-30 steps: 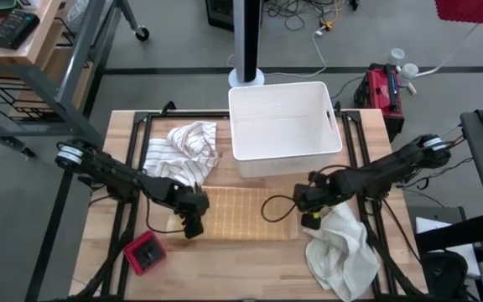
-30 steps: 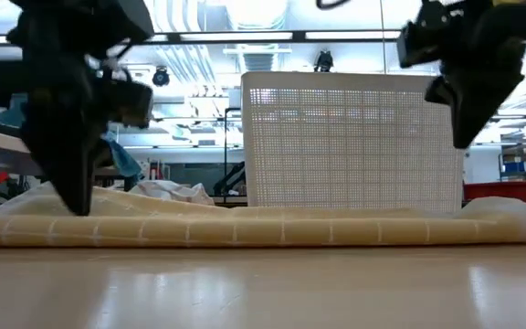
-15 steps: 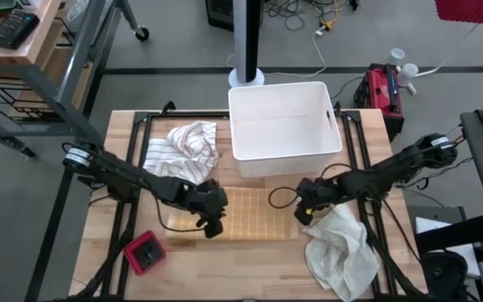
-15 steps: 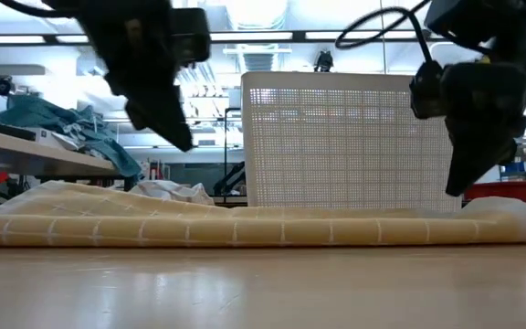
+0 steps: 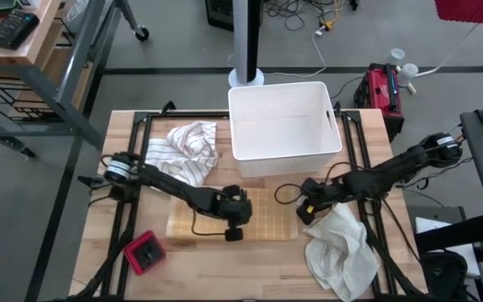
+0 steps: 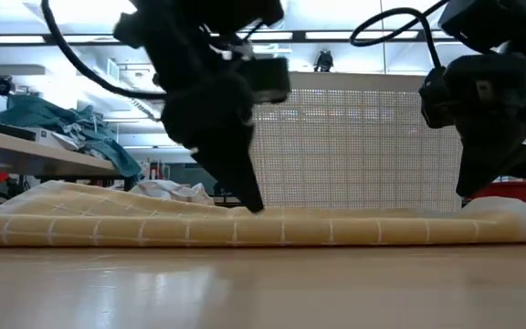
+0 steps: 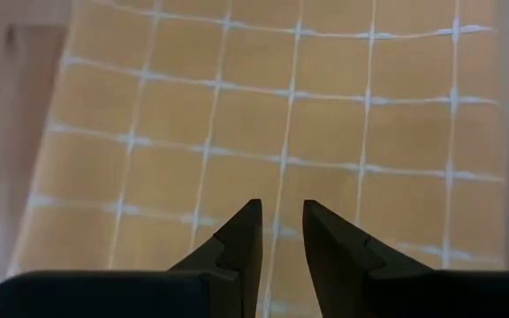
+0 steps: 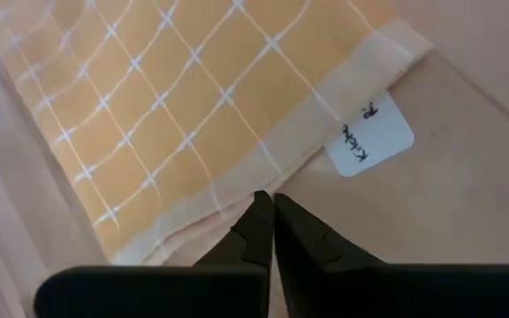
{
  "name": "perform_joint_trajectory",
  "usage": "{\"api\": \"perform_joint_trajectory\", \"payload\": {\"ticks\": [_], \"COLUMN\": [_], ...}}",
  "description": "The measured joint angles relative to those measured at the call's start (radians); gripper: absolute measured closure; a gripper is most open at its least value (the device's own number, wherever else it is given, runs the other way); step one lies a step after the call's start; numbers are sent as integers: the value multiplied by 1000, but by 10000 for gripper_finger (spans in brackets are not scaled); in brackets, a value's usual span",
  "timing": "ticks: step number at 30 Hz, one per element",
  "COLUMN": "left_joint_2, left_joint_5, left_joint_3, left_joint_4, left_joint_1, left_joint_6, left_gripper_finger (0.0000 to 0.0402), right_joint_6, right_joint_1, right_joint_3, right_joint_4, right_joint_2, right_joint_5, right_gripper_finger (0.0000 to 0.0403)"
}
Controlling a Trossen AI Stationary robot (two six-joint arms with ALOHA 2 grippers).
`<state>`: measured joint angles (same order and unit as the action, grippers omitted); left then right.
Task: Fold towel
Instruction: Fold the yellow towel
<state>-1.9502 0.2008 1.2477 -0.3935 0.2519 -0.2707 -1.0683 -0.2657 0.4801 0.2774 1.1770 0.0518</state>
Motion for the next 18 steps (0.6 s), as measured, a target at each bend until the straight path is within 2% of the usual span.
{"api": "perform_joint_trajectory", "payload": {"ticks": [7,13,18], "left_joint_2": [-78,-79,-81], "left_joint_5": [10,11,10], "left_joint_3": [23,-20,-39], "left_joint_4": [16,104,170], "left_joint_1": [-2,-4,-6], "left_joint_6": [-1,-23,-25], "left_gripper_finger": [326,326,326], "right_joint_6": [-121,-154,-212], "right_joint_1": [0,0,0], "right_joint_3": [0,0,1], "right_joint_4": [1,5,-1], "right_joint_2": [31,53,85], "right_joint_5": [-25,-21,-34], "right_gripper_finger": [313,233,192]}}
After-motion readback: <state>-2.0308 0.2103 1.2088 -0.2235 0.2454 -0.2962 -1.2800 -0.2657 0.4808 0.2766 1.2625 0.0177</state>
